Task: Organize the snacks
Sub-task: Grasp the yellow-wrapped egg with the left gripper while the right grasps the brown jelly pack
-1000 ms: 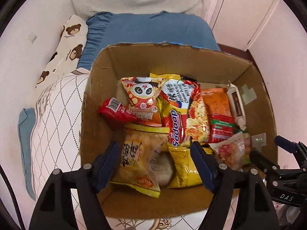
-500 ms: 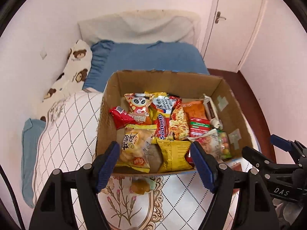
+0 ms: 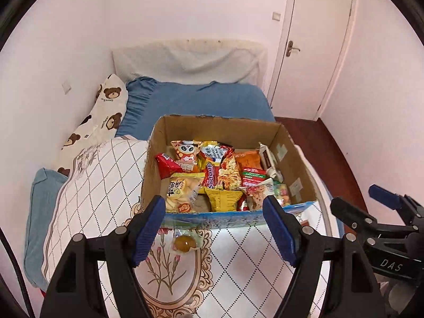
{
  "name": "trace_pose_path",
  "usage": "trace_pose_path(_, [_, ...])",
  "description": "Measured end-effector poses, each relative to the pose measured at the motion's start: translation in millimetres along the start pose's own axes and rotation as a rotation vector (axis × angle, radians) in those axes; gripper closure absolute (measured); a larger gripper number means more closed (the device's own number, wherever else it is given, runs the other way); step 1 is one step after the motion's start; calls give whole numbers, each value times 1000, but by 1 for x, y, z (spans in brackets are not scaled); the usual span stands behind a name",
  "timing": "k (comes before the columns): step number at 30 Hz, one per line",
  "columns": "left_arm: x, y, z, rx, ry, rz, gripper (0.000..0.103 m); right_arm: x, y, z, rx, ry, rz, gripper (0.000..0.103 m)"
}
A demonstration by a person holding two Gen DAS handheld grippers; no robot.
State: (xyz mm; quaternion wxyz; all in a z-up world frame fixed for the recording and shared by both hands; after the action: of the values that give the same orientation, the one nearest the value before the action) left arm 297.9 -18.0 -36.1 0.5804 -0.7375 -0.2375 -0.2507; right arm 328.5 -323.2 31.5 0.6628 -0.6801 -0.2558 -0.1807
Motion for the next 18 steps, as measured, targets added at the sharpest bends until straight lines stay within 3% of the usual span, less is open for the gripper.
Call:
trace_pose_path(4, [-10,-4,0,-11,-15,-8,28,-7,-11,-3,75,50,4,3])
trace_pose_path(5, [-15,0,1,-9,-12,3,24,-9,-10,-6,99,71,16,3])
trace_pose_path(6, [-21,6,2,-6,-11,24,9,-13,-6,-9,116,90,33,3])
trace_pose_path(7, [-30,14,5,-2,-17,52,3,-17,-1,-13,126,107,51,3])
trace_pose_path(14, [-99,77,22,14,-91,232,2,-65,75,-55,34,157,243,3])
trace_pose_path(18, [-138,101,37,27,-182,307,2,-95,137,-68,45,191,390,3])
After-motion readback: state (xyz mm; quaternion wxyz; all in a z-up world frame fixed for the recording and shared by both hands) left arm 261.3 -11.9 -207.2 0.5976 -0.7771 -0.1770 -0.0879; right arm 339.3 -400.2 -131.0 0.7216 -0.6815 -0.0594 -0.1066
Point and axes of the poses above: each gripper's, at about its wrist camera, not at the fingertips, and y roughly the way its jaws point, z to its left, x to its top, the point moved 4 cm from there along y, roughly the way its jaws point, and after that the axes turned 10 degrees about -x, right-handed, at the moved point
